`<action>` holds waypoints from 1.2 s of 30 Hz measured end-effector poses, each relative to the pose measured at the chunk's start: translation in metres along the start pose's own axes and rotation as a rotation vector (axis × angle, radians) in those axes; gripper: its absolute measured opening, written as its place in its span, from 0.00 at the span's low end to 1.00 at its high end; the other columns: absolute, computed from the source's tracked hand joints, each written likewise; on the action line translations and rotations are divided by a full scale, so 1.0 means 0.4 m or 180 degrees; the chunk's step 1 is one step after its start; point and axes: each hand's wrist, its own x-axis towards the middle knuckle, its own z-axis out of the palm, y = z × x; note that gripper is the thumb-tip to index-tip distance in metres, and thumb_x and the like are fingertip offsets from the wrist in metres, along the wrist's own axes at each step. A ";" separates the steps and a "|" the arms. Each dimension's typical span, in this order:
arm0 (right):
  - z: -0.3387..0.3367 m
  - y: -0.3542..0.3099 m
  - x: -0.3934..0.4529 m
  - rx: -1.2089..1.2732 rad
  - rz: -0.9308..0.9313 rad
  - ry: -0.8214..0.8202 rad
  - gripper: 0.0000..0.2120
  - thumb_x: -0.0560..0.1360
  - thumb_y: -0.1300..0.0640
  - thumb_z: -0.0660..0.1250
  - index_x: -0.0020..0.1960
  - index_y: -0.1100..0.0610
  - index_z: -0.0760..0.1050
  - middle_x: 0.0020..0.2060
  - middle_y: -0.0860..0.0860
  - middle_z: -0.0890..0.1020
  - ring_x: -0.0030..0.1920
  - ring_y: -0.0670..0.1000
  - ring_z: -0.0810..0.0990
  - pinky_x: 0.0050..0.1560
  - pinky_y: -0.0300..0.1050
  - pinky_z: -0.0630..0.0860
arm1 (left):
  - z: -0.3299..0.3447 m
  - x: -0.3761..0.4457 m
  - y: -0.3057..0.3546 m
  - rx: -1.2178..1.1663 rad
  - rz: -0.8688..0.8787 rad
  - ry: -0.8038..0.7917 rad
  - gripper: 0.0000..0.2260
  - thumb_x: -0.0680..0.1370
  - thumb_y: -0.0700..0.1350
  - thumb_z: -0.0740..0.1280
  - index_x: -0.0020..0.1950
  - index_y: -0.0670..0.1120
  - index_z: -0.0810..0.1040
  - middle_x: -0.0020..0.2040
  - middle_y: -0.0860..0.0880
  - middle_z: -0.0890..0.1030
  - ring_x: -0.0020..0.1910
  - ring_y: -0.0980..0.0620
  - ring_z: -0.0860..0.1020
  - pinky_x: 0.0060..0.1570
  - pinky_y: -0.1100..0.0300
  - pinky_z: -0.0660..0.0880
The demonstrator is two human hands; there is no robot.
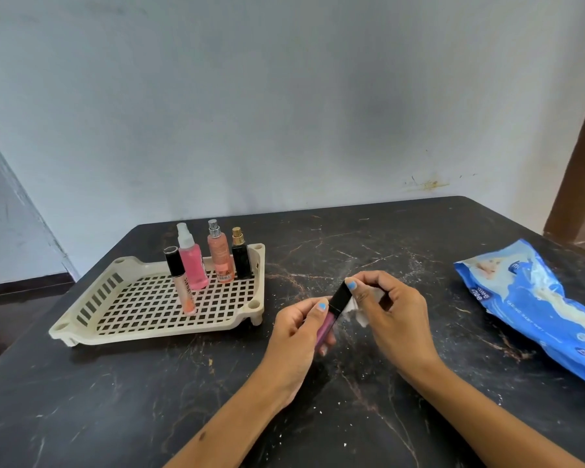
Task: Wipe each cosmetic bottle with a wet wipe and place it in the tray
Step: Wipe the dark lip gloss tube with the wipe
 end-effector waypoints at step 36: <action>0.064 -0.010 -0.071 -0.0813 -0.2618 -0.0753 0.10 0.72 0.69 0.66 0.49 0.63 0.83 0.49 0.54 0.82 0.47 0.51 0.81 0.48 0.41 0.78 | -0.031 0.026 0.041 -0.0836 -0.0183 0.0814 0.14 0.79 0.51 0.60 0.45 0.42 0.77 0.30 0.48 0.75 0.27 0.55 0.72 0.28 0.63 0.71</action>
